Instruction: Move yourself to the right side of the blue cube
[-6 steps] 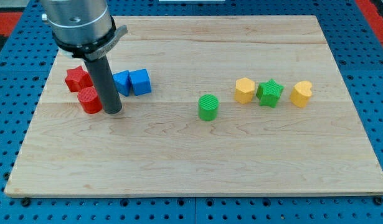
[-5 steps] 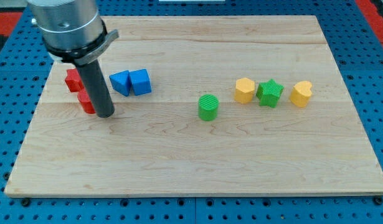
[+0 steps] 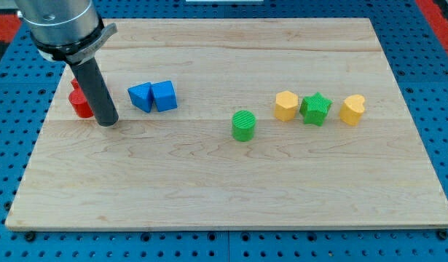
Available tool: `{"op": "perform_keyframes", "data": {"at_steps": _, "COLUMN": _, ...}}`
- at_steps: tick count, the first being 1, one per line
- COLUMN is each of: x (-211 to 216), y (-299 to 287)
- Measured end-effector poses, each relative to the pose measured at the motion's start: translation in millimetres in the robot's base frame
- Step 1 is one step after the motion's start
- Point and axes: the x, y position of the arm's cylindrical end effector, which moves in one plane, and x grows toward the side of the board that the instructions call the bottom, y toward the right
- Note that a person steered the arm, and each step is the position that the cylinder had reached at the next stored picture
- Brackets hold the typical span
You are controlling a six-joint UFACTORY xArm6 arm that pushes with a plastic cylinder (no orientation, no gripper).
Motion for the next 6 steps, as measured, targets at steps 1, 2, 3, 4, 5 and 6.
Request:
{"op": "perform_keyframes", "data": {"at_steps": 1, "x": 0, "y": 3}}
{"op": "perform_keyframes", "data": {"at_steps": 2, "x": 0, "y": 23}}
{"op": "perform_keyframes", "data": {"at_steps": 3, "x": -1, "y": 42}}
{"op": "perform_keyframes", "data": {"at_steps": 4, "x": -1, "y": 87}}
{"op": "perform_keyframes", "data": {"at_steps": 5, "x": -33, "y": 140}}
{"op": "perform_keyframes", "data": {"at_steps": 6, "x": -68, "y": 141}}
